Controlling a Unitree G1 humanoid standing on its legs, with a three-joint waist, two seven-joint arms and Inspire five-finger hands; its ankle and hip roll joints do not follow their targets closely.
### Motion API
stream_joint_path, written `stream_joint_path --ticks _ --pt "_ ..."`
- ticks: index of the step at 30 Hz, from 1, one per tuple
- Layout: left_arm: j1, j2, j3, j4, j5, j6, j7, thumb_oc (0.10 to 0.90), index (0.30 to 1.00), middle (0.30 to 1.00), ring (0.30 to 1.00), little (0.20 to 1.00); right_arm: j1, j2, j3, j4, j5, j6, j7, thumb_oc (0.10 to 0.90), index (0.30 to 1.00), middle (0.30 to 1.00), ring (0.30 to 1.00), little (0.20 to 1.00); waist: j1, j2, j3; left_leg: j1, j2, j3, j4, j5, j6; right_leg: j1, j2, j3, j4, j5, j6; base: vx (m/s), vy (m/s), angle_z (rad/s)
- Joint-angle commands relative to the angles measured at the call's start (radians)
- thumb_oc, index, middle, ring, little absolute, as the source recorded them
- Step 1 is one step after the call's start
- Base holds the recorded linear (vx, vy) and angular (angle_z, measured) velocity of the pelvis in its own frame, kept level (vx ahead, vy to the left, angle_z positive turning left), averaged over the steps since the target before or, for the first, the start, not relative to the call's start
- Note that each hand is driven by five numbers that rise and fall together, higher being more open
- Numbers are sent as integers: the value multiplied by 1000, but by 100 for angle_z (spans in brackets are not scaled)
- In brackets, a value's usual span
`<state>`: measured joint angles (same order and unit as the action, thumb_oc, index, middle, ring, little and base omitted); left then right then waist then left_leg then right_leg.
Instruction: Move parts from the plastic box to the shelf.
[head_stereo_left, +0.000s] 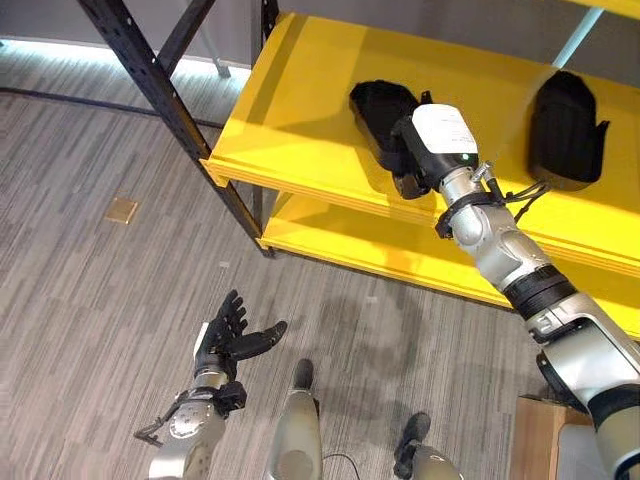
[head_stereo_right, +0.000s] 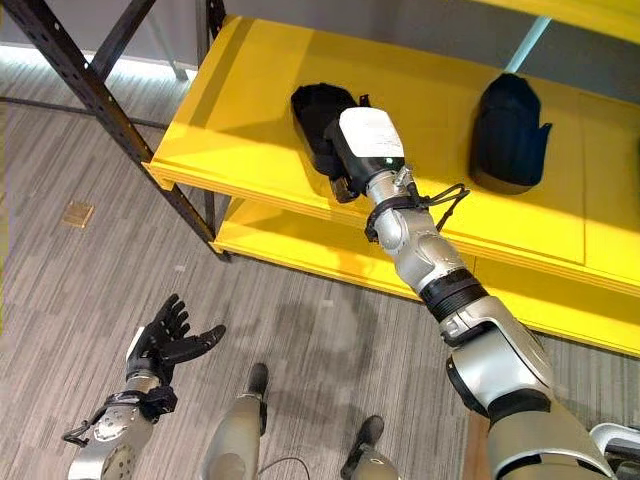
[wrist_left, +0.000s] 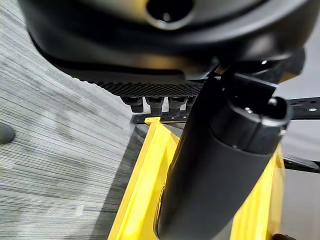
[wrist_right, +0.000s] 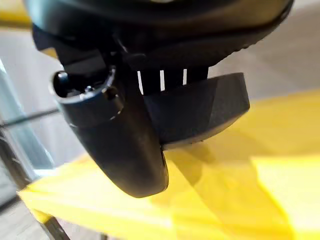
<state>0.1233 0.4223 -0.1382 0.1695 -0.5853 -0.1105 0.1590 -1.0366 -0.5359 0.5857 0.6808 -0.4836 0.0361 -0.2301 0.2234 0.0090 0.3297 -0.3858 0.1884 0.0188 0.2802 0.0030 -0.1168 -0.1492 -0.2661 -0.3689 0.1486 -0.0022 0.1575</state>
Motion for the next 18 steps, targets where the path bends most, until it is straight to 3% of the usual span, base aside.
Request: stream_joint_path --ticks 1,11,18 --pt "-18 94 -6 -87 -12 -101 -13 900 1000 1000 1000 1000 -212 -11 -14 -44 43 -21 -88 400 300 300 300 300 -7 -29 -27 -52 67 -45 59 -1 -42 58 -92 4 68 -38 41 1 36 1" --pt "-48 97 -50 -86 -10 -97 -4 900 1000 1000 1000 1000 -192 102 -107 106 256 -20 -136 400 300 300 300 300 -9 -2 5 -84 51 -51 76 -5 -33 24 -103 17 95 -41 38 -9 12 0" --pt "-69 92 -75 -76 -4 -86 8 900 1000 1000 1000 1000 -161 181 -234 165 513 -56 -183 400 300 300 300 300 -11 14 15 -95 41 -55 77 -3 -30 16 -105 16 98 -41 38 1 11 3"
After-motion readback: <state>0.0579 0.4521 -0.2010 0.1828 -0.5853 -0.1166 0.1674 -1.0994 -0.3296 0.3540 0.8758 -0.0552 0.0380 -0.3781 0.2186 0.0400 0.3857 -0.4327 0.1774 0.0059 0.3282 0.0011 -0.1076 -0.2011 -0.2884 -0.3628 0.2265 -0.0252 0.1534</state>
